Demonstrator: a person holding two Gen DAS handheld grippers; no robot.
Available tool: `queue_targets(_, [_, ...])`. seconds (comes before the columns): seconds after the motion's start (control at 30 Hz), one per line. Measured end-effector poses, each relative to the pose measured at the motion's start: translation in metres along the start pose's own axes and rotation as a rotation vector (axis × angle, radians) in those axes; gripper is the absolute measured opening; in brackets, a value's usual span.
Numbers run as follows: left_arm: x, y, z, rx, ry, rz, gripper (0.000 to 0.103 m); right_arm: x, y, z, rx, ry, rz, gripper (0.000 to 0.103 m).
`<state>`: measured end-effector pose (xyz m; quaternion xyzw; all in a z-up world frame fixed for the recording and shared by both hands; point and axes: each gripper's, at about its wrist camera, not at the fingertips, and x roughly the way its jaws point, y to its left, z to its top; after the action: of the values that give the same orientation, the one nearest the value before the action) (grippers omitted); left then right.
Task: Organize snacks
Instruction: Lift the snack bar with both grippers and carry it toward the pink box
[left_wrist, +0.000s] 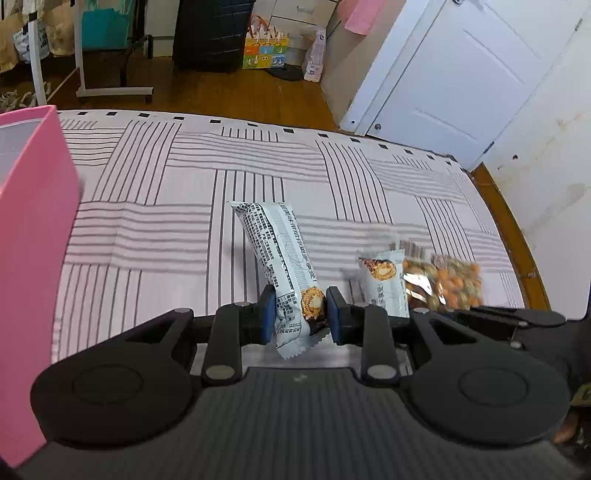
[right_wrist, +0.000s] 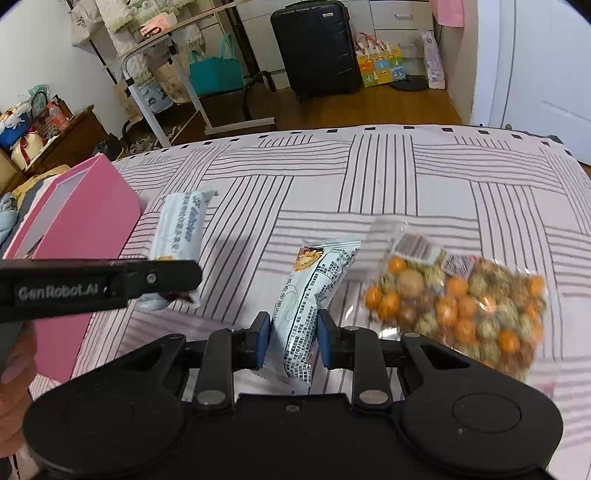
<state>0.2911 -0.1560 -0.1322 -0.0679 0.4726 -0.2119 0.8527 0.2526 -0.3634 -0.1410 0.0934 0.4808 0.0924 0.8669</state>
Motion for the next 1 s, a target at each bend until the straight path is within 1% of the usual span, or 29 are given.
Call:
queue_targets(0.1, [-0.016, -0.002, -0.012, -0.001, 0.012, -0.001, 0.027, -0.014, 0.002, -0.014, 0.029, -0.010, 0.011, 0.031])
queue_targets(0.23, [-0.041, -0.005, -0.026, 0.030, 0.021, 0.019, 0.027, -0.028, 0.010, -0.036, 0.062, 0.013, 0.004, 0.031])
queue_targets(0.27, [-0.047, -0.005, -0.029, 0.038, 0.021, 0.023, 0.027, -0.030, 0.010, -0.040, 0.060, 0.020, 0.002, 0.031])
queue_targets(0.33, [-0.063, -0.004, -0.037, 0.049, 0.035, 0.028, 0.027, -0.039, 0.022, -0.047, 0.038, 0.027, -0.015, 0.031])
queue_targets(0.4, [-0.074, -0.003, -0.041, 0.058, 0.054, 0.022, 0.027, -0.053, 0.039, -0.051, -0.017, 0.011, -0.030, 0.031])
queue_targets(0.53, [-0.106, 0.000, -0.051, 0.100, 0.091, 0.039, 0.027, -0.083, 0.069, -0.052, -0.089, 0.005, 0.016, 0.031])
queue_targets(0.63, [-0.132, 0.003, -0.057, 0.131, 0.101, 0.032, 0.027, -0.107, 0.086, -0.052, -0.139, 0.000, 0.047, 0.031])
queue_targets(0.73, [-0.159, 0.007, -0.063, 0.155, 0.098, 0.026, 0.027, -0.133, 0.098, -0.051, -0.163, -0.015, 0.093, 0.031])
queue_targets(0.87, [-0.193, 0.014, -0.069, 0.175, 0.089, 0.019, 0.027, -0.162, 0.117, -0.050, -0.201, -0.039, 0.118, 0.031])
queue_targets(1.0, [-0.226, 0.027, -0.070, 0.178, 0.076, 0.005, 0.027, -0.175, 0.141, -0.050, -0.239, -0.051, 0.143, 0.031])
